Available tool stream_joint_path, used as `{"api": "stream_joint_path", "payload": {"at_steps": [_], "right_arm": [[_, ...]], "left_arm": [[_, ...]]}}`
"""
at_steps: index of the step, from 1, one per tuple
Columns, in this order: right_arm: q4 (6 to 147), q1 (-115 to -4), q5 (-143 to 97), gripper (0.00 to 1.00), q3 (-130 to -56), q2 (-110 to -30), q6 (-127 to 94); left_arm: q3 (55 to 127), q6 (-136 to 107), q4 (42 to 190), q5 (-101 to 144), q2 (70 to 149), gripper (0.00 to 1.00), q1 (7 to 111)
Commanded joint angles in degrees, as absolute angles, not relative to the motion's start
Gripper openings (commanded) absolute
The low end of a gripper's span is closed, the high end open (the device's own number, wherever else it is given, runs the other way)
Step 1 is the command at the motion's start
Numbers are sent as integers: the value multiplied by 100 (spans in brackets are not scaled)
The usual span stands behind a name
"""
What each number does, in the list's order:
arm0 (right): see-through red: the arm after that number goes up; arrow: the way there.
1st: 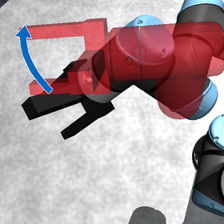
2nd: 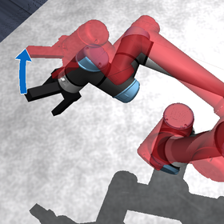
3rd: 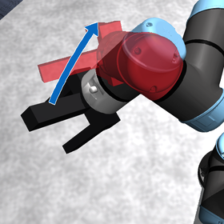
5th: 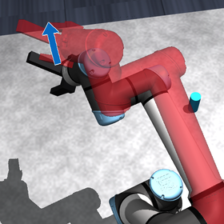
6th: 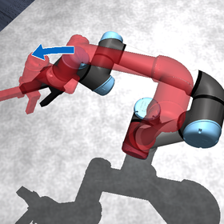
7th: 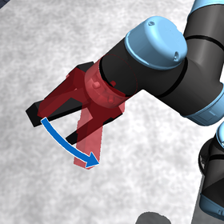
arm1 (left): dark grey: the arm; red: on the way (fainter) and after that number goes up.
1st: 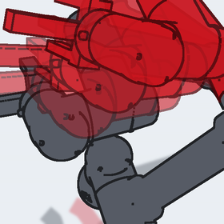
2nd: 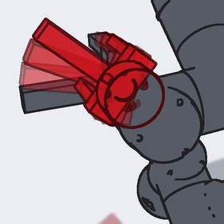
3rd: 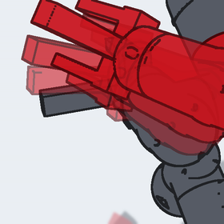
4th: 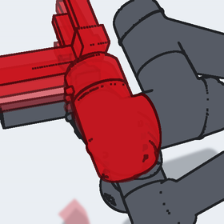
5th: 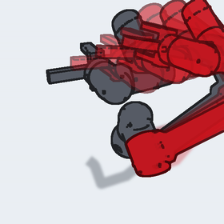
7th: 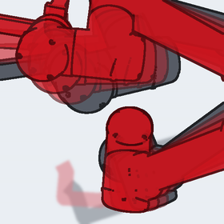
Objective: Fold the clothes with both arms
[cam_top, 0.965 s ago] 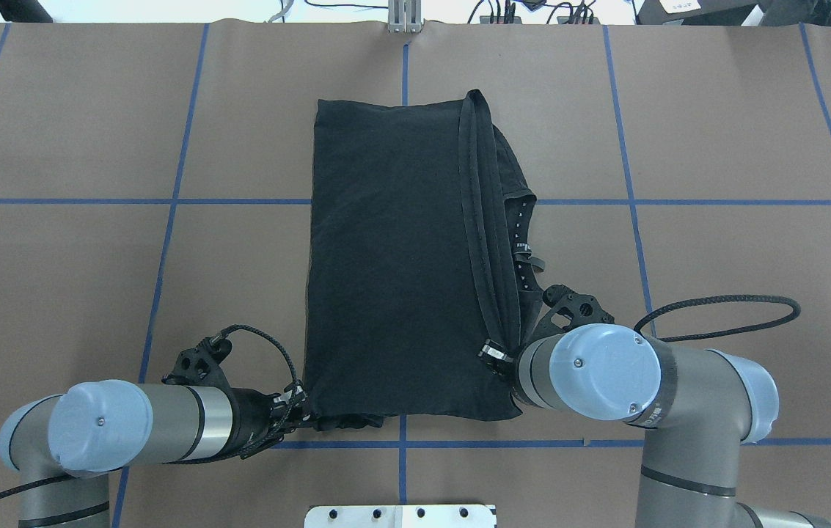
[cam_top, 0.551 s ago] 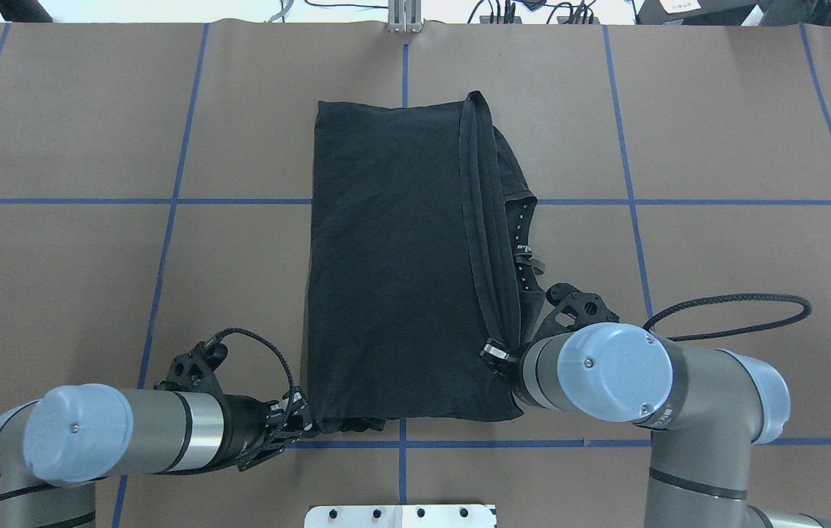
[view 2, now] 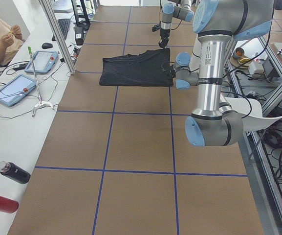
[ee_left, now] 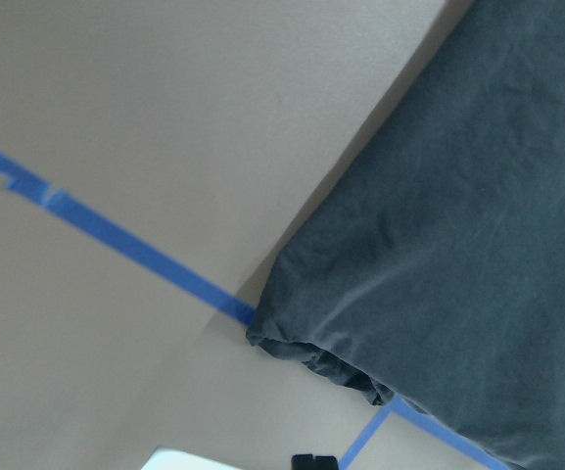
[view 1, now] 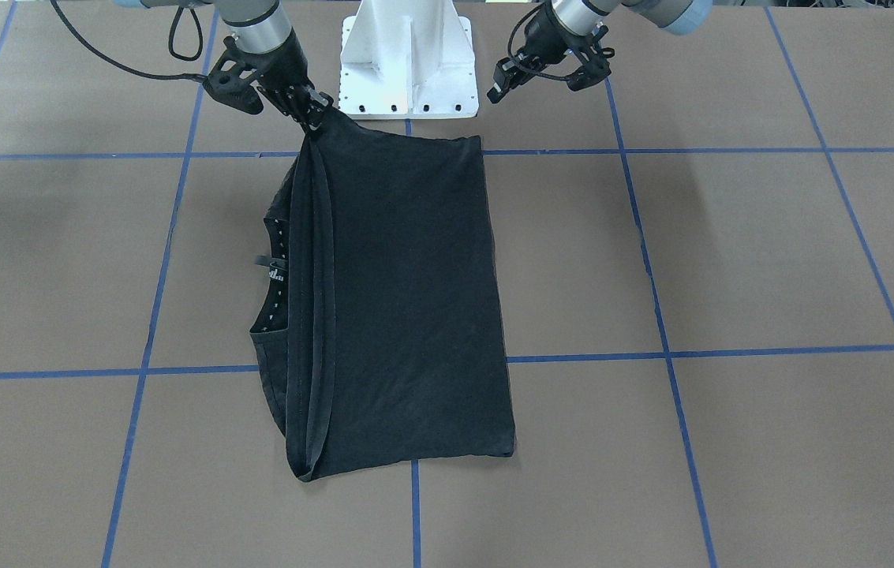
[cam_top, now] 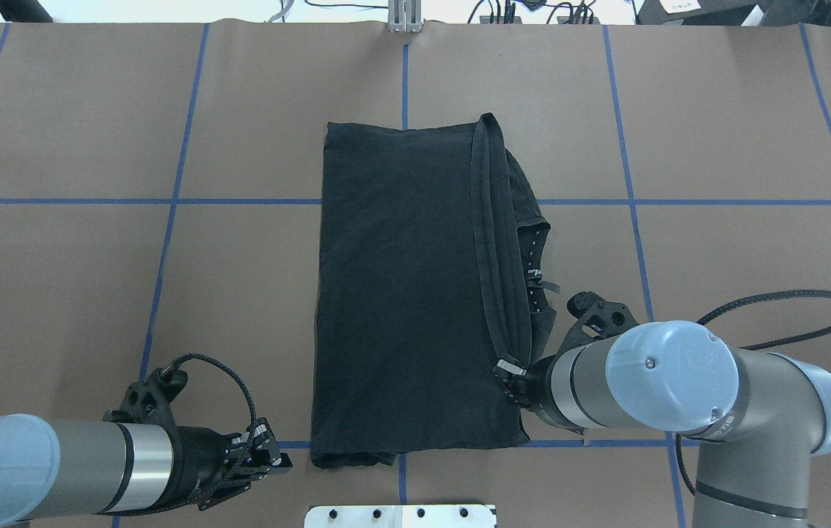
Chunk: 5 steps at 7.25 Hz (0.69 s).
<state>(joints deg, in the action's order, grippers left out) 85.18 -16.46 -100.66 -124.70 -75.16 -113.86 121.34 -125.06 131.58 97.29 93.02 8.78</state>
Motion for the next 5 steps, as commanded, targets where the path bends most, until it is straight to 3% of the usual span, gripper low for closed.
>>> {"api": "stream_joint_path", "payload": {"at_steps": [1, 2, 3, 5], "right_arm": [[8517, -1626, -10151, 0, -12490, -7602, -11426], [8517, -1617, -10143, 0, -12454, -7603, -11426], [8508, -1617, -10143, 0, -12428, -7594, -11426], [8490, -1608, -10134, 0, -12366, -7568, -11426]], "left_arm": [[11798, -12516, 13096, 9712, 9412, 6, 765], [11682, -12516, 13087, 9721, 9570, 43, 765], [11472, -12533, 13096, 9703, 9728, 50, 730], [11164, -12533, 13096, 9686, 9992, 49, 703]]}}
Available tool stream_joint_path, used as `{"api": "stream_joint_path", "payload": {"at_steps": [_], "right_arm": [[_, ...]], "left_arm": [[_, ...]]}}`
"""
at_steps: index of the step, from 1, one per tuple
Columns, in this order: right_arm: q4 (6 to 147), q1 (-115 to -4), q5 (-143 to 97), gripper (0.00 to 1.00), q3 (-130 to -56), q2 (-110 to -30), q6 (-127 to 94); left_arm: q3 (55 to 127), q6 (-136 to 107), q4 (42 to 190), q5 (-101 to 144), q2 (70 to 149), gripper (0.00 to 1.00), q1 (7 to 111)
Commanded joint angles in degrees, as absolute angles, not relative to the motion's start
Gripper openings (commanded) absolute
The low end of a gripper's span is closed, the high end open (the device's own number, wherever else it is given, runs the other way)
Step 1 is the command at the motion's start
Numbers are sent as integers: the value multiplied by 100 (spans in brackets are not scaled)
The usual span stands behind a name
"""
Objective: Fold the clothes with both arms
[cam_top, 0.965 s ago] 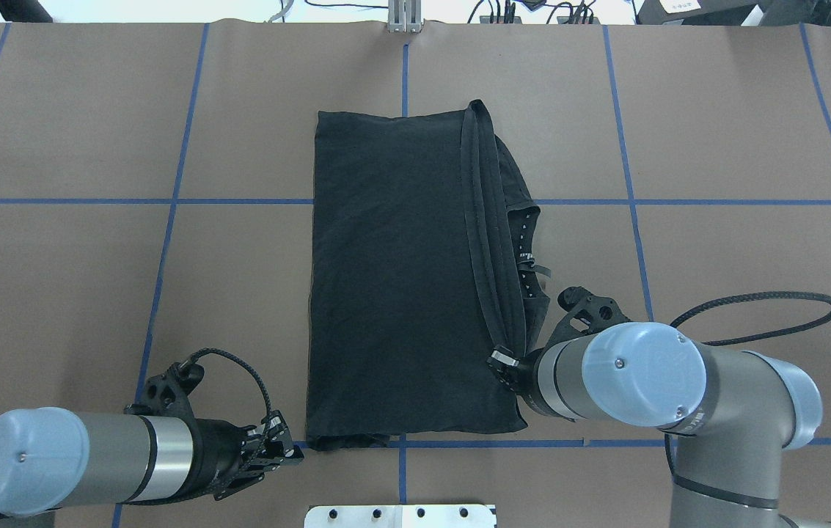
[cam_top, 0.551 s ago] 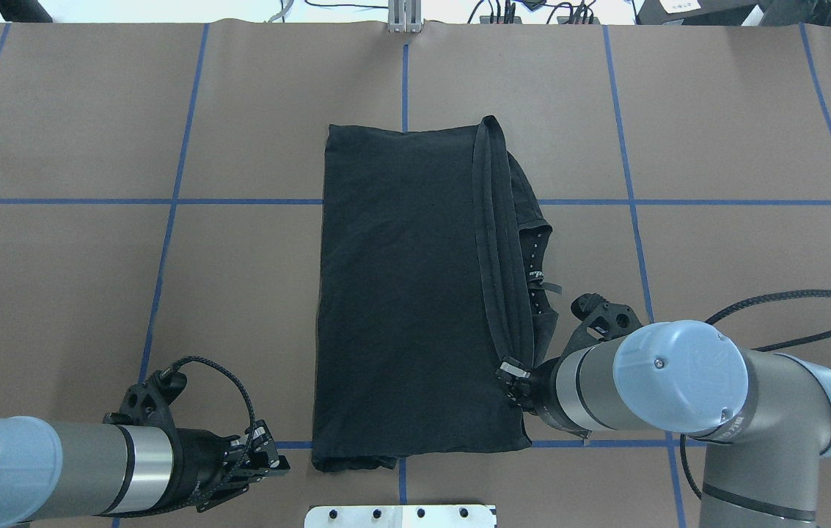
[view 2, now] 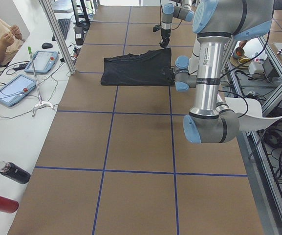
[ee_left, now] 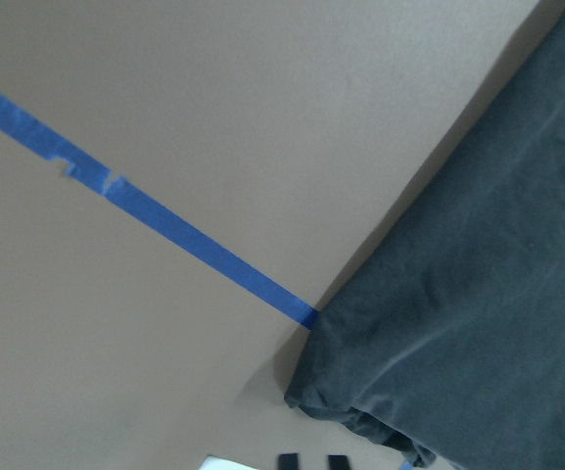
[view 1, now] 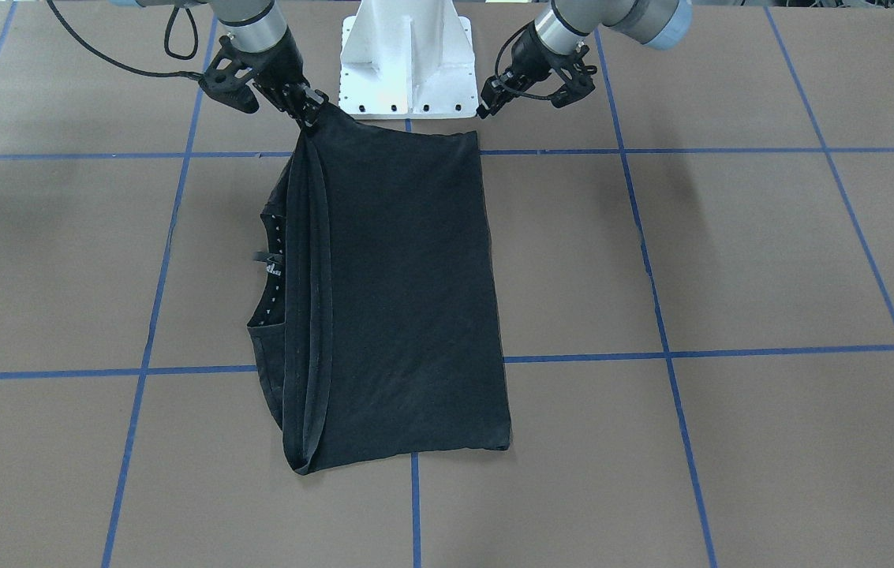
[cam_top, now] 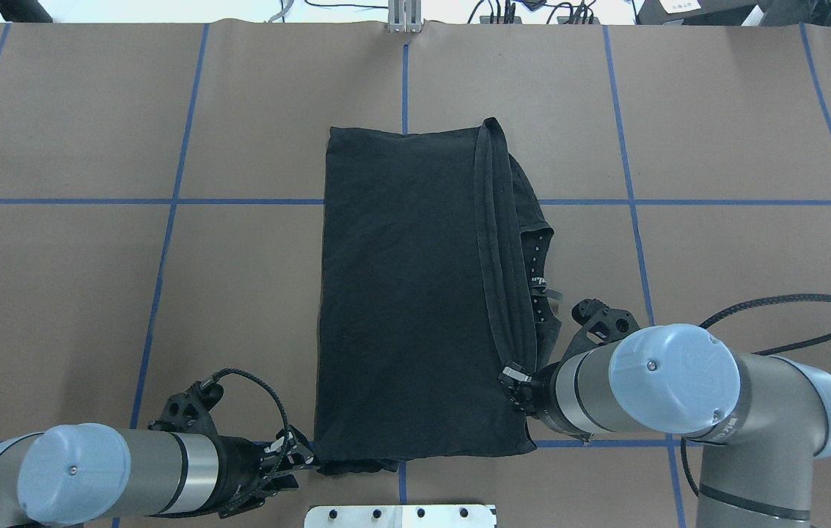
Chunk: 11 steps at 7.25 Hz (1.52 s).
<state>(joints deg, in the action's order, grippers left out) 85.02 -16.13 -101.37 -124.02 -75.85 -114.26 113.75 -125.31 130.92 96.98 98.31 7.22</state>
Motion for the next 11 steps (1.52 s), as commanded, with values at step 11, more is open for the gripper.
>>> {"api": "stream_joint_path", "payload": {"at_steps": [11], "right_arm": [[8490, -1608, -10142, 0, -12357, -7523, -11426]], "left_arm": [[10977, -12489, 13140, 9625, 10107, 43, 764]]}}
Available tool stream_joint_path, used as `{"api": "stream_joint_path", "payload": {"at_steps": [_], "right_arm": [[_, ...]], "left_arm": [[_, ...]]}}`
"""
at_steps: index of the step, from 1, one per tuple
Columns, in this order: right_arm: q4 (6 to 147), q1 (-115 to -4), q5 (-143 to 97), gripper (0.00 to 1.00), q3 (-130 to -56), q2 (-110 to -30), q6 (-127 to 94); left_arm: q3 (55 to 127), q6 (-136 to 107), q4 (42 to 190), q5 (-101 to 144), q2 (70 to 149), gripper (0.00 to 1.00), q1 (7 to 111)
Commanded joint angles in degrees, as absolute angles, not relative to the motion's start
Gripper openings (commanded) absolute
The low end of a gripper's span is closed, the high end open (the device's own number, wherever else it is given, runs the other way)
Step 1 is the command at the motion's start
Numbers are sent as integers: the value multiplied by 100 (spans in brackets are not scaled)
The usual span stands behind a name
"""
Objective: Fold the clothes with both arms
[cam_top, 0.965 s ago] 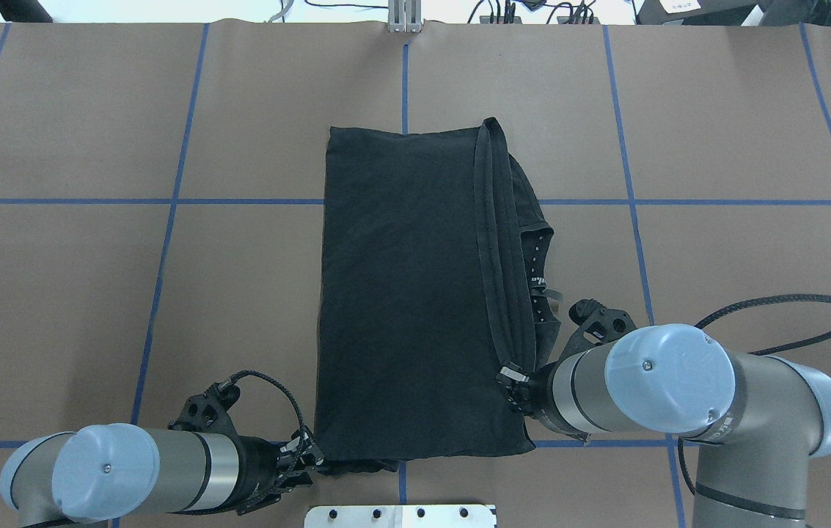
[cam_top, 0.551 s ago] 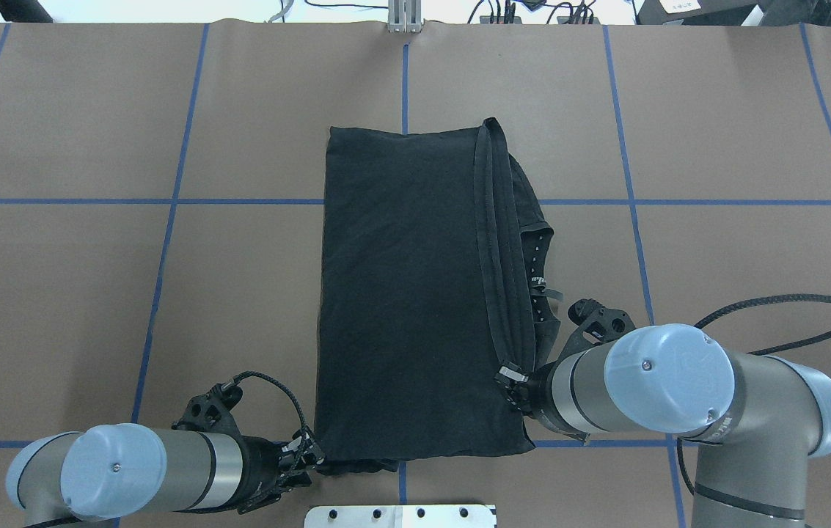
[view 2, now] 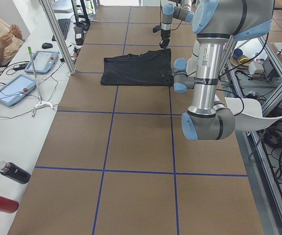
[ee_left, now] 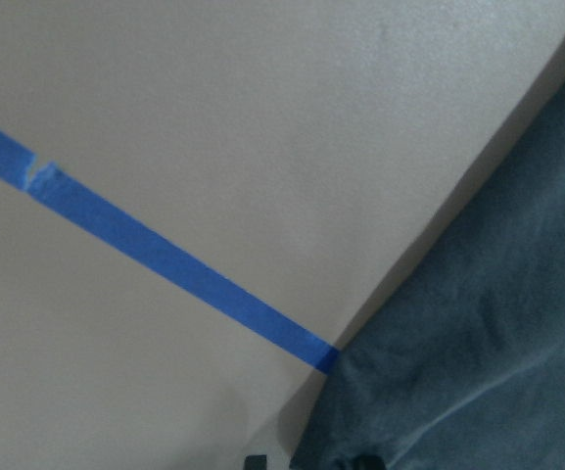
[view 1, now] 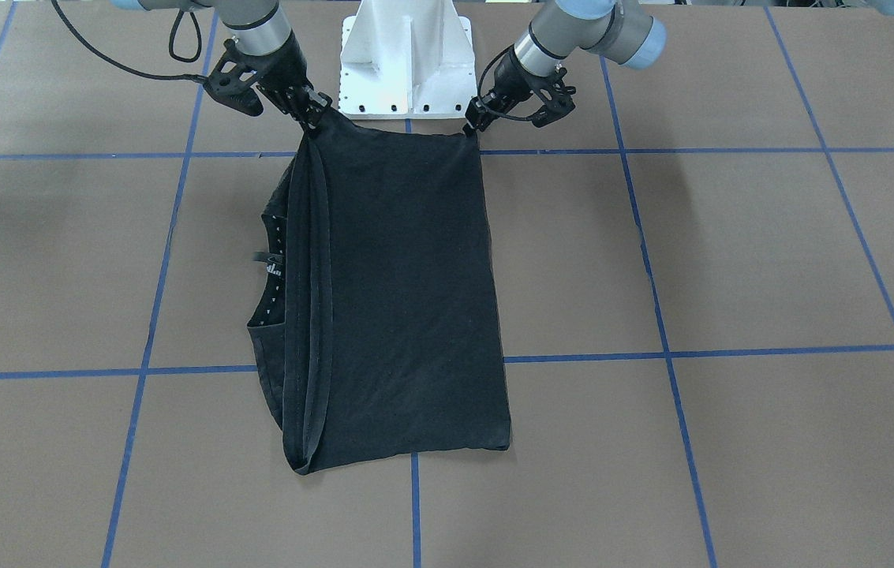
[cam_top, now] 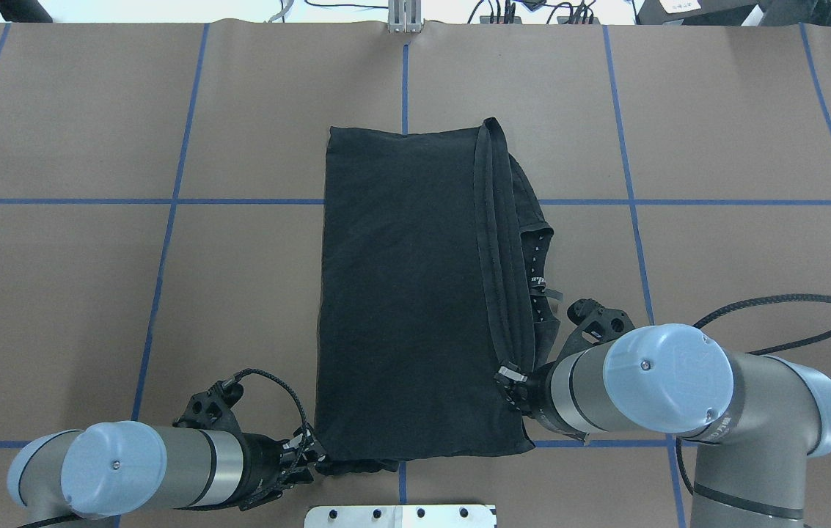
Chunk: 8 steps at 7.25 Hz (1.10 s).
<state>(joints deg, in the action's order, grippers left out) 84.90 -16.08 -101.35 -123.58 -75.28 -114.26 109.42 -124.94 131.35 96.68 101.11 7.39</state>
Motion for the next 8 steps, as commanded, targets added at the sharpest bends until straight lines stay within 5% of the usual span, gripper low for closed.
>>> {"api": "stream_joint_path", "payload": {"at_steps": [1, 6, 7, 8], "right_arm": [[8490, -1600, -10143, 0, -12357, -7515, -11426], [8490, -1600, -10151, 0, -12357, -7515, -11426], [8490, -1600, -10151, 0, -12366, -7515, -11426], [8490, -1600, -10151, 0, -12366, -7515, -11426]], "left_arm": [[11030, -12481, 13131, 9485, 10107, 44, 791], [10881, -12463, 13122, 9457, 10116, 43, 738], [10890, -12463, 13122, 9466, 10116, 36, 738], [10890, -12489, 13122, 9475, 10116, 0, 738]]}}
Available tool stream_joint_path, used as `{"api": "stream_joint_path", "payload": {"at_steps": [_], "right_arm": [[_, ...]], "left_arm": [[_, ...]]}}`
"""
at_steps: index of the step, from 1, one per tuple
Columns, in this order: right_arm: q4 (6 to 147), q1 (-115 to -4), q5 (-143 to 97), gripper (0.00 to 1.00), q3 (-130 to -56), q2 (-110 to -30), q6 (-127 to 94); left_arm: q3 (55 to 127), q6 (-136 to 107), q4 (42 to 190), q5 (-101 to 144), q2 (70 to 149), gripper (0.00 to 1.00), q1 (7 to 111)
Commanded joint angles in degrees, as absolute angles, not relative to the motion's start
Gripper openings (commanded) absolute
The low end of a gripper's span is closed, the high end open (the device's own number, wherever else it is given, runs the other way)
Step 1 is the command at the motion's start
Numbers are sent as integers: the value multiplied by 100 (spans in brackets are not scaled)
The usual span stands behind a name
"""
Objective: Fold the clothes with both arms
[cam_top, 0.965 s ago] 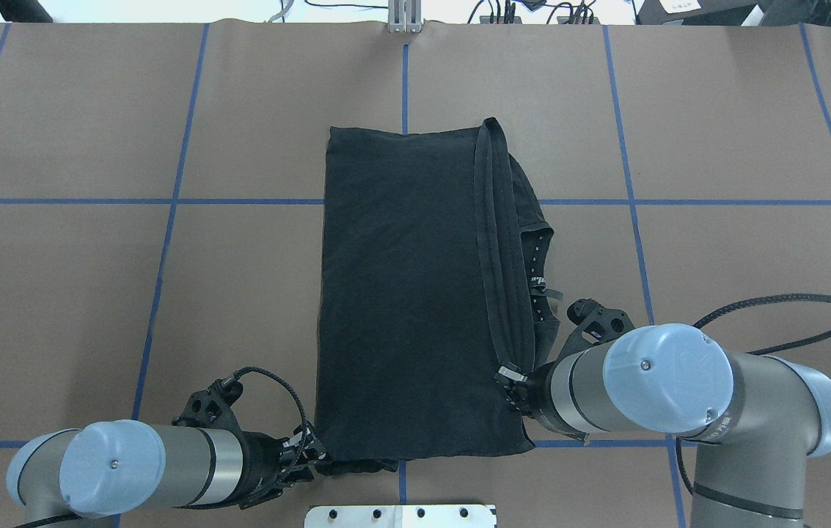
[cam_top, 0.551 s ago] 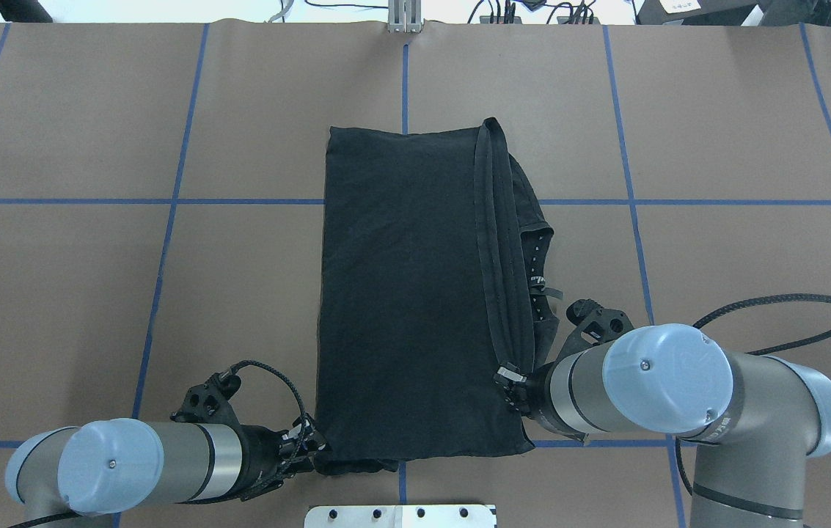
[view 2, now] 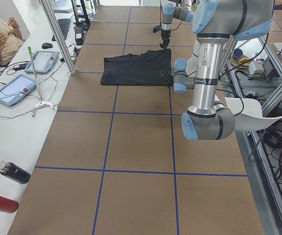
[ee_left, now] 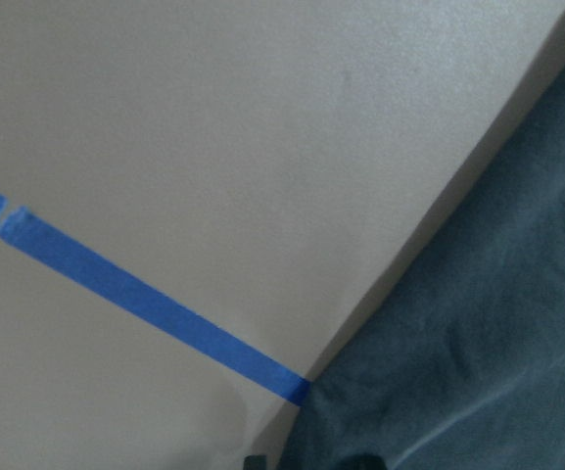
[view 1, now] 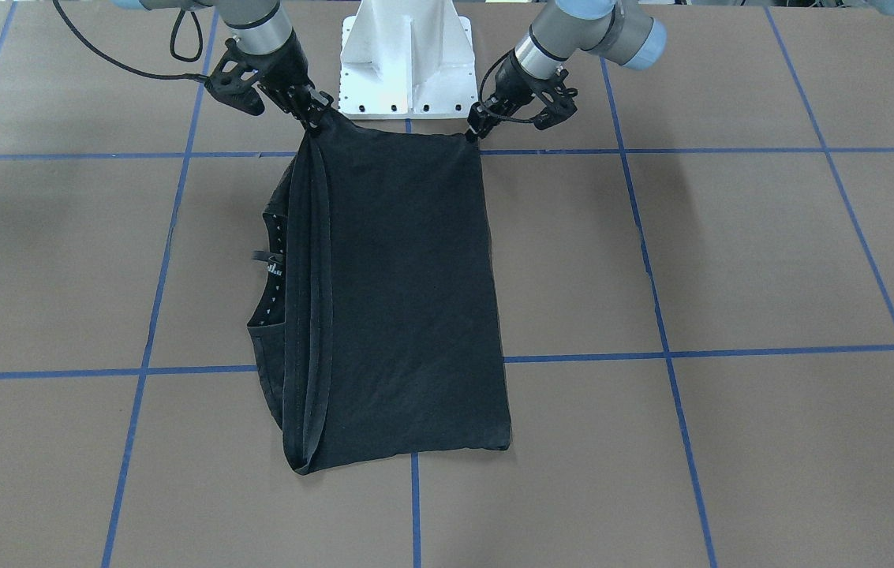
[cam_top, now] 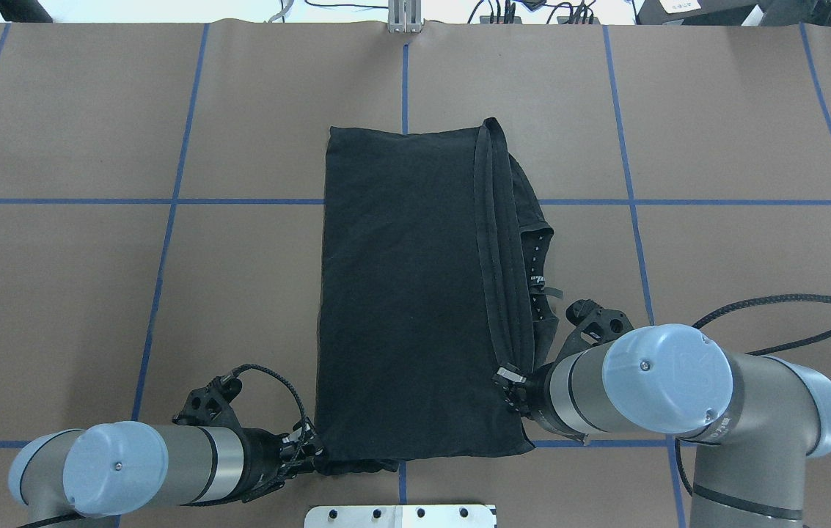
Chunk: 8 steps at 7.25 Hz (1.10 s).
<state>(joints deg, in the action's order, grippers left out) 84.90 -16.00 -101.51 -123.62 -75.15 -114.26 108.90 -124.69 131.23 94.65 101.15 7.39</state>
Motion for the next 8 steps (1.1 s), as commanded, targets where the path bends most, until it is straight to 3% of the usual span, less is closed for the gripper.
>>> {"api": "stream_joint_path", "payload": {"at_steps": [1, 4, 8], "right_arm": [[8490, -1600, -10151, 0, -12366, -7515, -11426], [8490, -1600, -10151, 0, -12366, -7515, -11426], [8490, -1670, -10186, 0, -12646, -7611, -11408]], "left_arm": [[10898, -12515, 13122, 9475, 10116, 0, 756], [11012, -12507, 13122, 9545, 10099, 0, 782], [11995, -12463, 13096, 9536, 9406, 0, 791]]}}
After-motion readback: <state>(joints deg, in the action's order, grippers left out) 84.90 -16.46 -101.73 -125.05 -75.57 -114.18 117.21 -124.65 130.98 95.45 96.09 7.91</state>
